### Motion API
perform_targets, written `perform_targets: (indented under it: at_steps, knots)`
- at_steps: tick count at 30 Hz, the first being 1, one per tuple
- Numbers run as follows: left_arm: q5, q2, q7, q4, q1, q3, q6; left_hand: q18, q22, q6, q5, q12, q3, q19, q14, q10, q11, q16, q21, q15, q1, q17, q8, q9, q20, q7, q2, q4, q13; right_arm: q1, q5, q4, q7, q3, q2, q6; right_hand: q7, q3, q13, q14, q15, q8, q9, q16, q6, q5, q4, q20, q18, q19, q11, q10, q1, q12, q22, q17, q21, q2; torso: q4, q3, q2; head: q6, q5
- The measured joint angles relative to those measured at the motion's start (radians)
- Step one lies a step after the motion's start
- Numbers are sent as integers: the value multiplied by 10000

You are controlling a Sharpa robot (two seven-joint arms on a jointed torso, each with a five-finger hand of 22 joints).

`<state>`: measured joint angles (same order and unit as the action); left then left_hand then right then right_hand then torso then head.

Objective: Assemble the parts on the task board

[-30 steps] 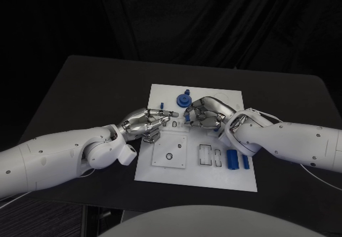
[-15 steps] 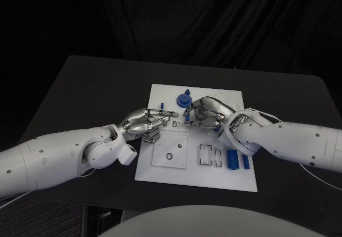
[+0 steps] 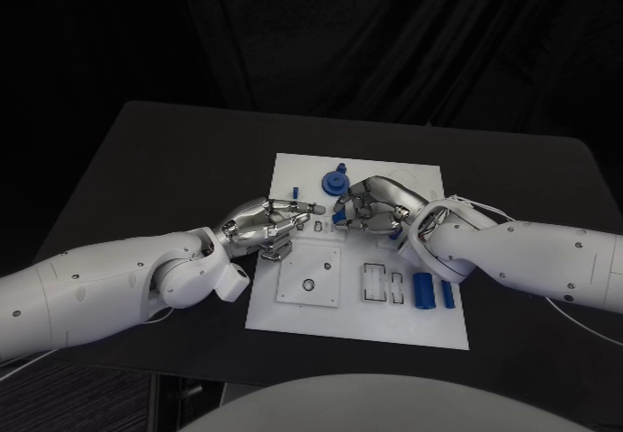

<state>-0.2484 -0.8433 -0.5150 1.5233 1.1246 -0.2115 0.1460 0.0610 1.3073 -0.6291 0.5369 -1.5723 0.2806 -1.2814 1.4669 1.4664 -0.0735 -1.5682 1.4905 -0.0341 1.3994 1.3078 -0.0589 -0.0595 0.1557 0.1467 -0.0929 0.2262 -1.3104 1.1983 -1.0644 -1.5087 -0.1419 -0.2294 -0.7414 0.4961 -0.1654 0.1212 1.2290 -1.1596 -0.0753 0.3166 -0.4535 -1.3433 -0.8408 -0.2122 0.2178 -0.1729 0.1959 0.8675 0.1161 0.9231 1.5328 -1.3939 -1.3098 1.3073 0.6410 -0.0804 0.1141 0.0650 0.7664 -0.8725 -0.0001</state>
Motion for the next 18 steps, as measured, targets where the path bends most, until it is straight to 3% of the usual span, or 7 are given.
perform_targets:
  at_steps: [18]
  knots:
    - [0, 1, 0, -10, -29, 0, 8, 0, 0, 0, 0, 0, 0, 0, 0, 0, 0, 0, 0, 0, 0, -2, 0, -8, 0, 0, 0, 0, -3, 8, -11, 4, 26, 11, -2, -86, -36, 1, -5, 63, -5, 2, 53, 40, 35, 1, 0, -16, 11, -74, 0, 1, -33, 0, -5, 0, -43, -33, -9, -6, 0, 0, 8]
